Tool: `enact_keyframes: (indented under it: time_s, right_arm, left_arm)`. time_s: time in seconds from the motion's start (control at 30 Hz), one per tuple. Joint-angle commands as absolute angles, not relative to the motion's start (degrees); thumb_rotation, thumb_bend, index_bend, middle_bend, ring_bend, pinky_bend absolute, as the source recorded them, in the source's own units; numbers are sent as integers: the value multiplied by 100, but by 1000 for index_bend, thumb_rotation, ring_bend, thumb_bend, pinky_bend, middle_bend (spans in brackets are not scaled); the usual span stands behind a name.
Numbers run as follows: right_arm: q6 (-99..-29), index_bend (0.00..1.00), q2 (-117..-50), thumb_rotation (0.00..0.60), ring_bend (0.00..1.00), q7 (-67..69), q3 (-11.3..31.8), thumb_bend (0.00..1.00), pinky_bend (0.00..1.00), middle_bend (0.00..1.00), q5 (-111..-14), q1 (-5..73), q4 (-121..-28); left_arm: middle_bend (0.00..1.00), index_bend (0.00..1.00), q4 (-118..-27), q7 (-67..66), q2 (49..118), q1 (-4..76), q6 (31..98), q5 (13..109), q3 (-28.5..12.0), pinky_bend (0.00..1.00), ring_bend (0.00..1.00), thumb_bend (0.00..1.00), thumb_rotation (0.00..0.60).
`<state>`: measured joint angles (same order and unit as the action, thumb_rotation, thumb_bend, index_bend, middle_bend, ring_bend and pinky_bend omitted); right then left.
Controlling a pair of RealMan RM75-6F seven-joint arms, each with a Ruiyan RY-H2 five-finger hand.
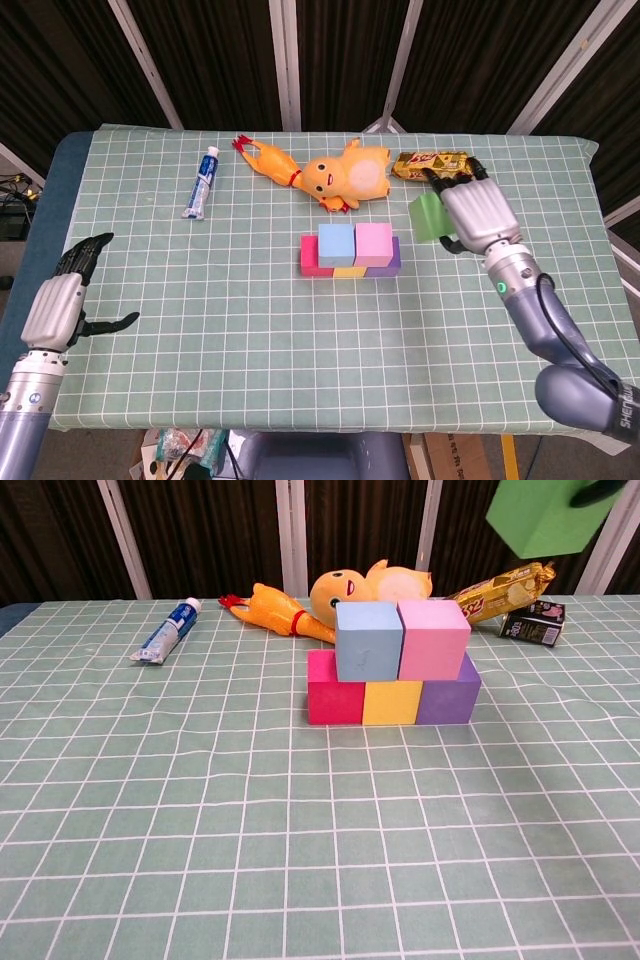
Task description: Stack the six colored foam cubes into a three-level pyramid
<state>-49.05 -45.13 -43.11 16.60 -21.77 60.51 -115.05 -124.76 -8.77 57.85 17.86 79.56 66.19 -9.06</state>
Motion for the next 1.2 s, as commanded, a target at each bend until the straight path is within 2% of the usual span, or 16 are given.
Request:
enact_keyframes:
  time_s: [0.03,0.23,0.47,1.2]
  right_arm:
    - [-5348,0,-5112,600,226,-5046,1558,314,0,367,-739,7034,-11488]
    - [-5960,0,-5709,600,226,-5398,1747,314,0,377,1222,8001,-11231]
    - [-6454,0,-6178,600,235,-5650,1966,313,0,383,2308,8496,-10789]
    - [-6875,0,-6805,600,235,-6103,2237,313,0,384,2474,8578,-10488]
  left_arm:
    - [45,0,-12488,-840,5761,1780,7930,6612,-921,26,5,130,600]
    - [45,0,-12497,-736,5714,1770,7879,6568,-960,27,5,130,600]
    - [45,0,-12494,-606,5665,1769,7796,6511,-997,27,5,131,600]
    - [46,0,-12507,-463,5582,1752,7719,6448,-1064,26,5,131,600]
